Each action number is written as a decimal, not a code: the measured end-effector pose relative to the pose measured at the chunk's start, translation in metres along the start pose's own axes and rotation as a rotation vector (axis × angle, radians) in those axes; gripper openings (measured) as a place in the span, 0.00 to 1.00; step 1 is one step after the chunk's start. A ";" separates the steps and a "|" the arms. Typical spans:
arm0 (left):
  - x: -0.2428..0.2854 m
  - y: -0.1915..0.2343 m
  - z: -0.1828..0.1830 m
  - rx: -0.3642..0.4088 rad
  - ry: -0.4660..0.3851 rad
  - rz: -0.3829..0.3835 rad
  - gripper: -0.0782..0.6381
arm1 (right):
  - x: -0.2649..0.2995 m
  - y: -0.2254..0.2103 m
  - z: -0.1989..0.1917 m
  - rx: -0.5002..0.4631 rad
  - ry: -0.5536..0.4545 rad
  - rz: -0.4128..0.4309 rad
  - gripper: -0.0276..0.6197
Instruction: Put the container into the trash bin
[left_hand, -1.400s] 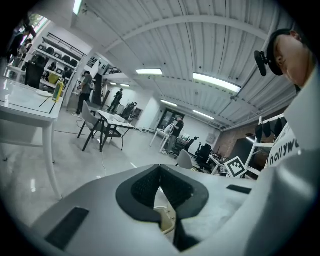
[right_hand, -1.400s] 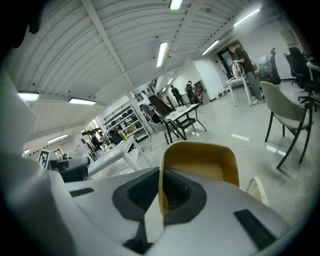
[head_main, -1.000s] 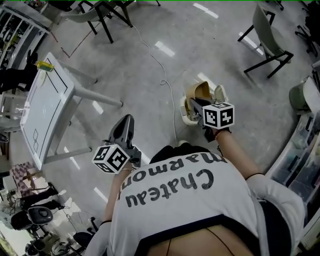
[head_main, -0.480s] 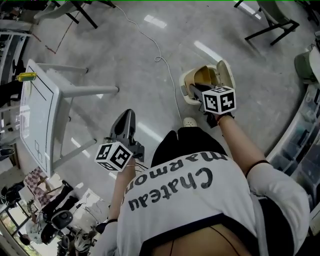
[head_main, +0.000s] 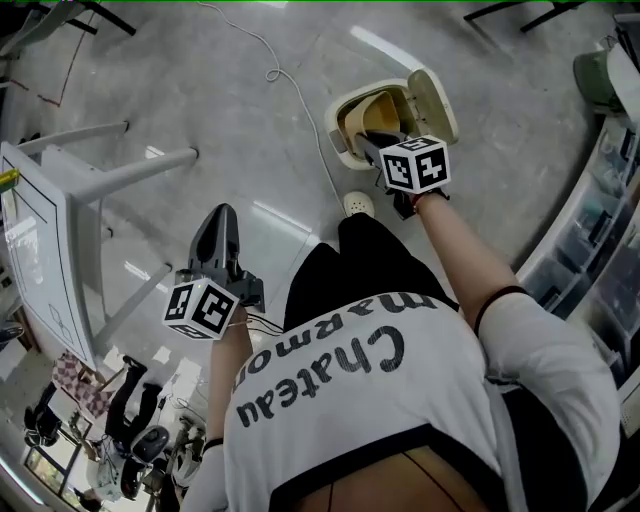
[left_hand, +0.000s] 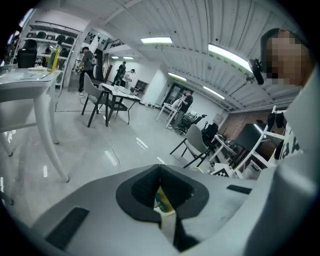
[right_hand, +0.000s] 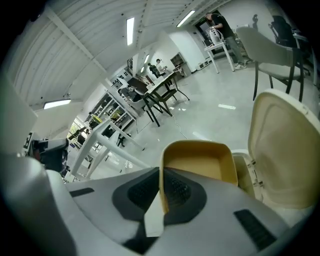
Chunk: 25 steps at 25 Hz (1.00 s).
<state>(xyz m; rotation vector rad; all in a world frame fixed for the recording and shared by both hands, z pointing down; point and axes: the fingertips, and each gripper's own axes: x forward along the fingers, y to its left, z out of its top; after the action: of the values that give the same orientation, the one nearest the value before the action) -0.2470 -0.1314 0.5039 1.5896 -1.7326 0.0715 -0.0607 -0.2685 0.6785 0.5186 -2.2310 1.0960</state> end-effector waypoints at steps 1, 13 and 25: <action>0.004 0.001 -0.003 0.000 0.009 0.000 0.14 | 0.005 -0.007 -0.006 0.009 0.007 -0.006 0.10; 0.056 -0.012 -0.021 -0.004 0.066 -0.081 0.14 | 0.044 -0.056 -0.045 0.094 0.079 -0.018 0.10; 0.113 0.003 -0.100 -0.068 0.224 -0.190 0.14 | 0.063 -0.090 -0.073 0.156 0.091 -0.089 0.10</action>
<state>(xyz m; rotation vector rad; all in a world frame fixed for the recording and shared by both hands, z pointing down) -0.1923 -0.1727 0.6382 1.6222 -1.3933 0.0925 -0.0318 -0.2680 0.8073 0.6140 -2.0350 1.2283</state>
